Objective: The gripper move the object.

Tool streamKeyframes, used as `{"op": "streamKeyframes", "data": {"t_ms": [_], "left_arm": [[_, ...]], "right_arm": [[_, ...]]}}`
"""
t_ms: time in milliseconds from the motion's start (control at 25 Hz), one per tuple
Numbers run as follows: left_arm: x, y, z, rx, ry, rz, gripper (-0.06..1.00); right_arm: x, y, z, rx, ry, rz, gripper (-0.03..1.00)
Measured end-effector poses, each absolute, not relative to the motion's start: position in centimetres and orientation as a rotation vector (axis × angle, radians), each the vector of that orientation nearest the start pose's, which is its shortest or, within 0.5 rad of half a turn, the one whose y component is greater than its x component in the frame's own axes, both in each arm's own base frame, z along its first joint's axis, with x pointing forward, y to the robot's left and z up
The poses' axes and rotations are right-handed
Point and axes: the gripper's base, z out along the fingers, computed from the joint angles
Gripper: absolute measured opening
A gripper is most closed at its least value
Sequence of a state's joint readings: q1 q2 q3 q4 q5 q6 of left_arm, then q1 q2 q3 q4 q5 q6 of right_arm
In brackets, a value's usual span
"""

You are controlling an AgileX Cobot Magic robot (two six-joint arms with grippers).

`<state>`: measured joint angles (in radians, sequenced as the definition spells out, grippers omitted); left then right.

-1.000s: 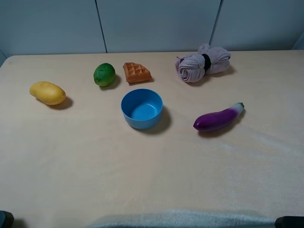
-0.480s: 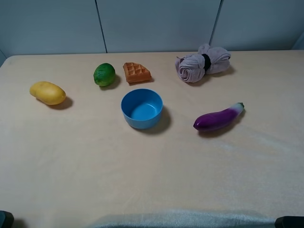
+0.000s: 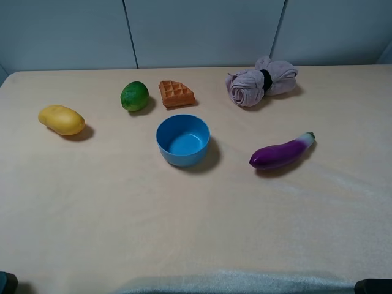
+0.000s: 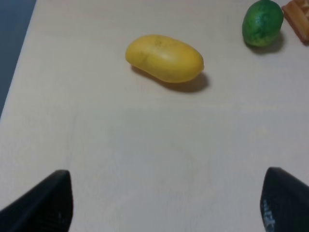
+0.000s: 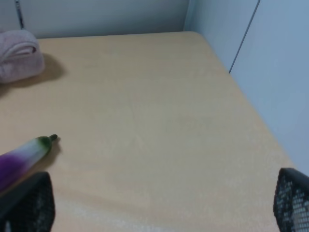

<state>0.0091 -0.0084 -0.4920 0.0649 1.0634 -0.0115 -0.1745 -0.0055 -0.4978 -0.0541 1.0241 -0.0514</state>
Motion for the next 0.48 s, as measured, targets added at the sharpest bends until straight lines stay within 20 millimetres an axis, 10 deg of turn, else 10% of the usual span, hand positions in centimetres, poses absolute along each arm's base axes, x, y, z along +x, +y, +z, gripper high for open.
{"op": "streamKeyframes", "data": {"t_ms": [480], "left_arm": [[-0.55, 0.52, 27.49, -0.024, 2.046, 0.077, 0.85]], "right_arm": [[-0.48, -0.34, 27.97, 0.125, 2.005, -0.209, 0.69]]}}
